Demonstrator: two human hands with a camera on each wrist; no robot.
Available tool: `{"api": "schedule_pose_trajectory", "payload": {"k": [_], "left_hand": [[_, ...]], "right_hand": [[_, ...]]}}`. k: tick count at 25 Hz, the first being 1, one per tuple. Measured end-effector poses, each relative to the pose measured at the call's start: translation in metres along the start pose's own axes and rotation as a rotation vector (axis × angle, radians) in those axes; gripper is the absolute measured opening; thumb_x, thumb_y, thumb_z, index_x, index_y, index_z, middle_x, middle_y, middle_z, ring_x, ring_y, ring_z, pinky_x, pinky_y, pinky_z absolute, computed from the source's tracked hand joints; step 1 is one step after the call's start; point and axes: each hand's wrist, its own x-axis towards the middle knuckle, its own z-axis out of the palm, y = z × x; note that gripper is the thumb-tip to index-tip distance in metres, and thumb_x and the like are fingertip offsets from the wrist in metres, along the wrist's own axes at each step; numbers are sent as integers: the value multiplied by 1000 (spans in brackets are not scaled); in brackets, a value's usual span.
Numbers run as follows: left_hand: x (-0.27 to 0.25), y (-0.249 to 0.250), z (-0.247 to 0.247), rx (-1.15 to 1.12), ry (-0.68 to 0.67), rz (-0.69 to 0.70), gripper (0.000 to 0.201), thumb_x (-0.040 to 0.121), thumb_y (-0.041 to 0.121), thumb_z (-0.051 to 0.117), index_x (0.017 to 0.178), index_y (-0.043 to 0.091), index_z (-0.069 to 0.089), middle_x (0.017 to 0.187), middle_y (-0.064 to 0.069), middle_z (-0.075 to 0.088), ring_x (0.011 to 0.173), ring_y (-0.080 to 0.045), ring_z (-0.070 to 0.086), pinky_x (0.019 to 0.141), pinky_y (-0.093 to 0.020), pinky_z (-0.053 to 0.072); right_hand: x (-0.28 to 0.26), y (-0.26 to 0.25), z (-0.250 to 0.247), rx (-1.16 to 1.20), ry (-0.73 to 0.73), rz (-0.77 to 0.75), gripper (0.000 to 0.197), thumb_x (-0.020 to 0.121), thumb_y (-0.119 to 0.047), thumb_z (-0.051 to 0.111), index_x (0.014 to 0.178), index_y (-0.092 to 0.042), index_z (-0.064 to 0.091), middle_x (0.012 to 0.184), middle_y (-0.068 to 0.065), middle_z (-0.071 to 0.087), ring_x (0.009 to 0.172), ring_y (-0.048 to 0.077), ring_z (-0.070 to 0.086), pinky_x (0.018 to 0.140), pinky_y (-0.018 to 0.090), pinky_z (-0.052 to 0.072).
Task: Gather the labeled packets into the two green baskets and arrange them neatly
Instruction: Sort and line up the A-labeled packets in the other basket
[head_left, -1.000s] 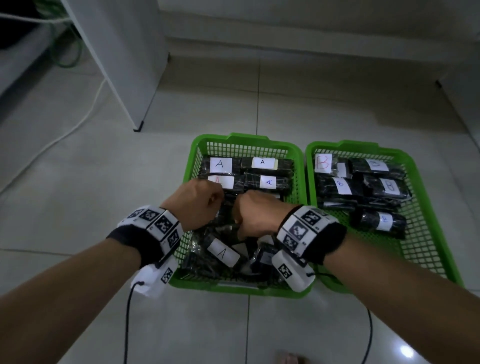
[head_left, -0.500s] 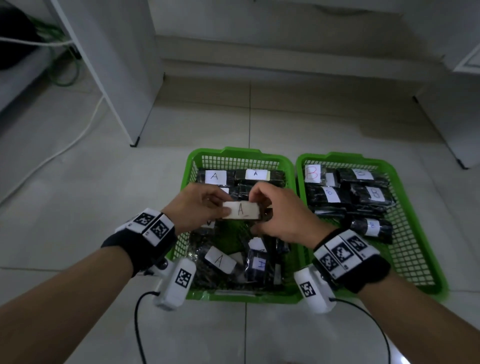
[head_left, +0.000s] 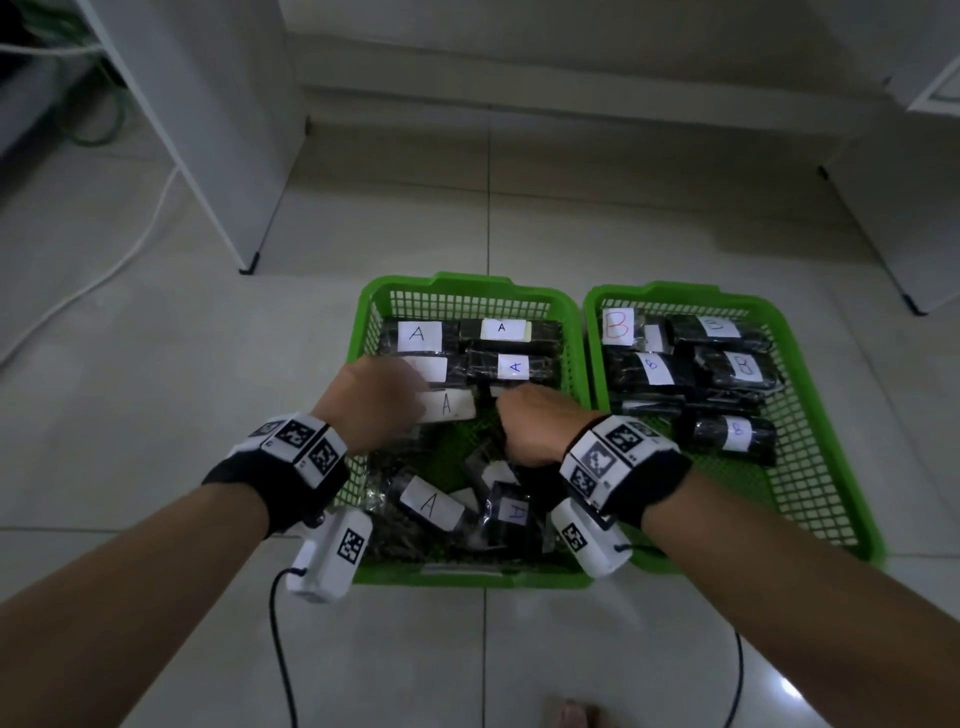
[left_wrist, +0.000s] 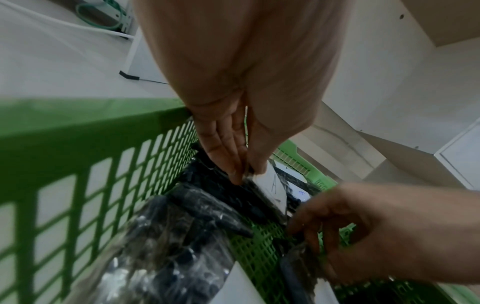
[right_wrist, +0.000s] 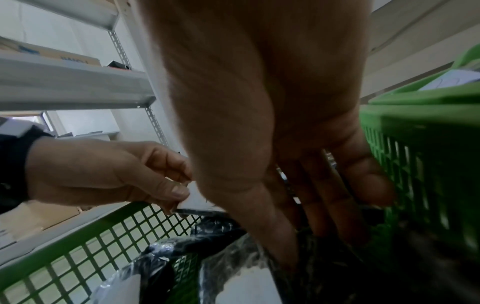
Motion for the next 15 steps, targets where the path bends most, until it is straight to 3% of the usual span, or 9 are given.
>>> {"api": "schedule_pose_trajectory", "payload": {"k": [4, 7, 10, 12, 15], "left_hand": [[3, 0, -3, 26, -24, 3, 19, 83, 14, 77, 100, 21, 74, 89, 10, 67, 82, 1, 64, 61, -2, 45], [4, 6, 0, 21, -58, -9, 19, 82, 16, 78, 99, 25, 74, 90, 8, 72, 79, -3, 69, 64, -9, 50], [10, 17, 14, 30, -87, -28, 18, 80, 14, 80, 96, 21, 75, 87, 6, 74, 68, -3, 70, 63, -13, 55], [15, 24, 31, -49, -112, -71, 18, 79, 12, 80, 95, 16, 74, 87, 2, 75, 66, -8, 72, 65, -24, 61], [21, 32, 56, -39, -135, -57, 16, 77, 15, 82, 91, 13, 75, 85, -2, 76, 73, -14, 74, 71, -35, 63]], "right_hand": [[1, 1, 0, -43, -12, -64, 23, 82, -9, 75, 103, -7, 66, 105, 7, 60, 93, 26, 60, 70, 32, 45], [-3, 9, -11, 119, -36, -132, 24, 75, -11, 85, 89, -17, 66, 87, -3, 62, 79, 18, 59, 60, 26, 43], [-16, 34, -27, 413, -51, -139, 29, 75, -12, 88, 93, -24, 70, 88, -7, 70, 82, 14, 67, 73, 29, 56], [-27, 55, -38, 593, 41, -112, 26, 81, -7, 82, 103, -19, 74, 93, 0, 75, 85, 16, 73, 75, 30, 60], [-36, 84, -46, 841, 232, 21, 22, 86, -2, 76, 106, -10, 73, 93, 11, 74, 76, 19, 72, 60, 29, 60]]}}
